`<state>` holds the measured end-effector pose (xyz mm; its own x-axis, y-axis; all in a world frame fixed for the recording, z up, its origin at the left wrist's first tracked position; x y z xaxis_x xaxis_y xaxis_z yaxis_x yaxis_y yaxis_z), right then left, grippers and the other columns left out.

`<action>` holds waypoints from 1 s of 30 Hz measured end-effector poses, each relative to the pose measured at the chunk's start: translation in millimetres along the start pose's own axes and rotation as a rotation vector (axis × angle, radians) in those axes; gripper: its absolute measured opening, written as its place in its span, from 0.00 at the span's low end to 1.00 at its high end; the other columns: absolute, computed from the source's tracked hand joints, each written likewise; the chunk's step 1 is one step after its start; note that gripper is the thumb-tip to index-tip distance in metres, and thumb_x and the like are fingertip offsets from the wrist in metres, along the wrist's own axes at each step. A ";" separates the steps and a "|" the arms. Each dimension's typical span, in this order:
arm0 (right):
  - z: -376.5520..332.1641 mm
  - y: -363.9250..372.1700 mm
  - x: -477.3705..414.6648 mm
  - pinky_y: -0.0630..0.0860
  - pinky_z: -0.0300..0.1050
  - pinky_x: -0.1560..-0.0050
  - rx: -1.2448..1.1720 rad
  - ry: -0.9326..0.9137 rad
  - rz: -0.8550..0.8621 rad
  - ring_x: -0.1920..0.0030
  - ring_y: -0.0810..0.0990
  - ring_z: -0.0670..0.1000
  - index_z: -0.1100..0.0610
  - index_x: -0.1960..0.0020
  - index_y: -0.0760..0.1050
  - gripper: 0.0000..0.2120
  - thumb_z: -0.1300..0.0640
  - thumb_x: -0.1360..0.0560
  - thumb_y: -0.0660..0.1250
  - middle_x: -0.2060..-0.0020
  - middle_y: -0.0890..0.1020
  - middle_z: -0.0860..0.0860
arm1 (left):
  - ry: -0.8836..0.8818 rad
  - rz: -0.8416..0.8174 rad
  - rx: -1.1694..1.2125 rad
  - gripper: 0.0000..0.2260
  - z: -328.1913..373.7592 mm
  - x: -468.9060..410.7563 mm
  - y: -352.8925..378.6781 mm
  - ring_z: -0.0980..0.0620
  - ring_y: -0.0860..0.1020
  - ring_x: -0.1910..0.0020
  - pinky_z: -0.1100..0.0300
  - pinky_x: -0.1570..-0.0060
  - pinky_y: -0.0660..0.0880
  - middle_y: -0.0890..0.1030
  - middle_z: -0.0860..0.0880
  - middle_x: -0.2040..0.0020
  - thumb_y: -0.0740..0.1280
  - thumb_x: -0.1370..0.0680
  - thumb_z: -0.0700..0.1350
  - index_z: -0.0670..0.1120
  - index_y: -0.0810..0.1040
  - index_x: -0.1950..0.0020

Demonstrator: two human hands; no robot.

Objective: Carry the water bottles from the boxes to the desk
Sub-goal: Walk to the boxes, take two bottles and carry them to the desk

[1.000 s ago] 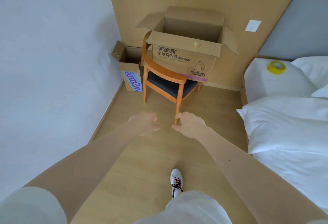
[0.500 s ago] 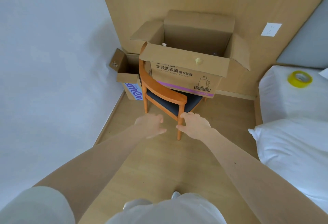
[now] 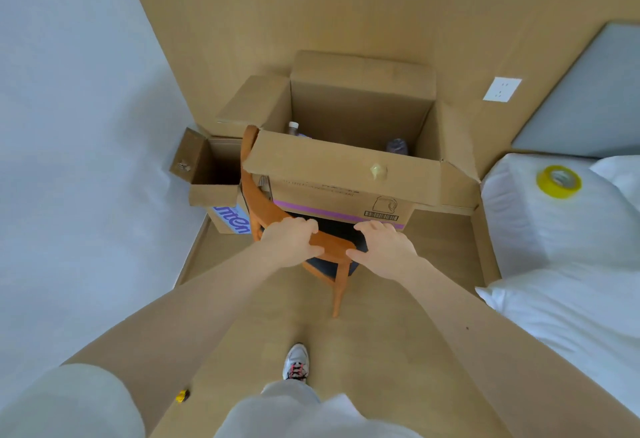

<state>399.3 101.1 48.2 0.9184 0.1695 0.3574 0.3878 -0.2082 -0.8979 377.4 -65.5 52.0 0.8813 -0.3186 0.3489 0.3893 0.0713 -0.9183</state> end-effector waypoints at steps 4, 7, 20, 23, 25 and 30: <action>-5.7 -30.7 -46.7 0.68 0.52 0.33 -0.012 0.053 0.039 0.30 0.66 0.56 0.52 0.23 0.56 0.30 0.44 0.21 0.60 0.28 0.66 0.52 | 0.064 0.061 -0.008 0.22 -21.4 -53.0 -37.9 0.48 0.72 0.38 0.52 0.45 0.74 0.75 0.49 0.35 0.62 0.21 0.57 0.49 0.69 0.30; -10.8 -48.3 -77.0 0.70 0.53 0.35 -0.019 0.088 0.073 0.30 0.66 0.56 0.52 0.22 0.54 0.31 0.43 0.21 0.60 0.27 0.66 0.52 | 0.120 0.086 -0.016 0.23 -35.1 -85.9 -62.3 0.48 0.72 0.38 0.53 0.44 0.73 0.74 0.49 0.34 0.61 0.20 0.57 0.48 0.67 0.29; 11.1 -93.3 -180.0 0.64 0.53 0.29 -0.100 0.224 0.202 0.24 0.58 0.55 0.50 0.21 0.51 0.33 0.40 0.20 0.58 0.23 0.57 0.50 | 0.177 0.229 0.063 0.26 -60.5 -195.3 -104.3 0.49 0.68 0.31 0.53 0.34 0.67 0.68 0.49 0.28 0.60 0.20 0.60 0.49 0.64 0.27; 25.6 -99.0 -210.7 0.65 0.54 0.29 -0.116 0.214 0.204 0.24 0.58 0.54 0.50 0.22 0.52 0.32 0.41 0.20 0.58 0.23 0.58 0.50 | 0.148 0.237 0.092 0.25 -60.8 -221.5 -111.2 0.50 0.69 0.31 0.53 0.34 0.67 0.69 0.50 0.28 0.60 0.20 0.59 0.49 0.64 0.26; 37.2 -103.4 -232.9 0.66 0.54 0.29 -0.113 0.201 0.199 0.24 0.58 0.55 0.50 0.22 0.52 0.32 0.40 0.20 0.58 0.23 0.58 0.51 | 0.122 0.233 0.084 0.24 -61.0 -240.4 -114.3 0.50 0.70 0.32 0.53 0.35 0.68 0.70 0.49 0.29 0.60 0.20 0.58 0.49 0.65 0.27; 72.1 -116.6 -287.9 0.65 0.53 0.29 -0.112 0.131 0.158 0.24 0.58 0.55 0.52 0.21 0.52 0.32 0.41 0.20 0.57 0.23 0.59 0.52 | 0.073 0.150 0.063 0.23 -52.9 -290.6 -121.6 0.49 0.72 0.36 0.56 0.42 0.70 0.71 0.49 0.31 0.60 0.20 0.57 0.48 0.65 0.28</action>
<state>84.0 146.0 31.5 0.9677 0.0015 0.2520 0.2384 -0.3291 -0.9137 59.7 -31.6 52.4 0.9098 -0.3677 0.1926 0.2732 0.1813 -0.9447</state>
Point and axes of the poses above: each hand's wrist, its own x-axis away from the middle knuckle, its own y-axis out of the palm, z = x × y, the point moved 4 cm from there along -x, towards the middle knuckle
